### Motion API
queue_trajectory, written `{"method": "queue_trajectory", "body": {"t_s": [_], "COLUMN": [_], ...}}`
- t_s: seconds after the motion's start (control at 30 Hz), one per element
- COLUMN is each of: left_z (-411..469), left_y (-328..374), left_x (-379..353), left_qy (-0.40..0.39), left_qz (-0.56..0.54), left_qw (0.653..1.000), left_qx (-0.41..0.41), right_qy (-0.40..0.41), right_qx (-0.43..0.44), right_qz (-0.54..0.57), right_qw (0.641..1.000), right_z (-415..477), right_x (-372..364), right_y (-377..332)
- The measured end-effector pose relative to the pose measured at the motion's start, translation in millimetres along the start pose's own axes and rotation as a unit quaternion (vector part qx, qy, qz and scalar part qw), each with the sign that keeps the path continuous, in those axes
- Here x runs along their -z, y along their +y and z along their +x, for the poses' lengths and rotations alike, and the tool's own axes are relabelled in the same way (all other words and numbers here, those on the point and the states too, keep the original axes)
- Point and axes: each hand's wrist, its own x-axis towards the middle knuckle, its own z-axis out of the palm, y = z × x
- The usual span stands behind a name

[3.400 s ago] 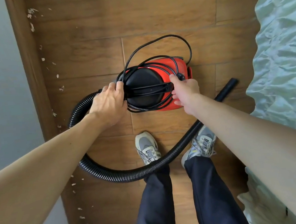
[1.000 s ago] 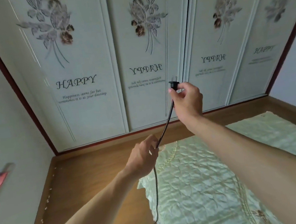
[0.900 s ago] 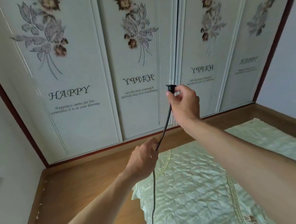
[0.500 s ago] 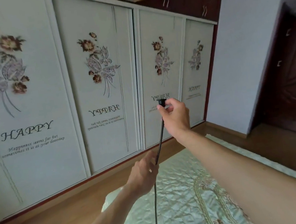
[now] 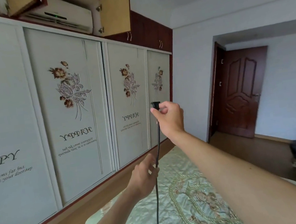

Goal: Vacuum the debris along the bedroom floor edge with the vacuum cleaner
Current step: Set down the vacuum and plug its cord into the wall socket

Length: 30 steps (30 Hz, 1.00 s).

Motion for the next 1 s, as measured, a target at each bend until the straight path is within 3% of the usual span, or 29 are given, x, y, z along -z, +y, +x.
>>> {"method": "queue_trajectory", "body": {"t_s": [0.4,0.67,1.0], "left_z": [16,-11,-83], "left_y": [154,286,444], "left_x": [-95,-198,-322], "left_qy": [-0.094,-0.181,-0.270], "left_qz": [-0.075,-0.115,-0.201], "left_qw": [0.985,0.950,0.899], "left_qx": [-0.125,-0.228,-0.279], "right_qy": [0.167,0.262,0.345], "right_qx": [0.003,0.013,-0.006], "right_qz": [-0.127,-0.211,-0.301], "right_qw": [0.978,0.942,0.889], "right_z": [4,-36,-99], "right_x": [215,399,603], "right_y": [1,12,15]}}
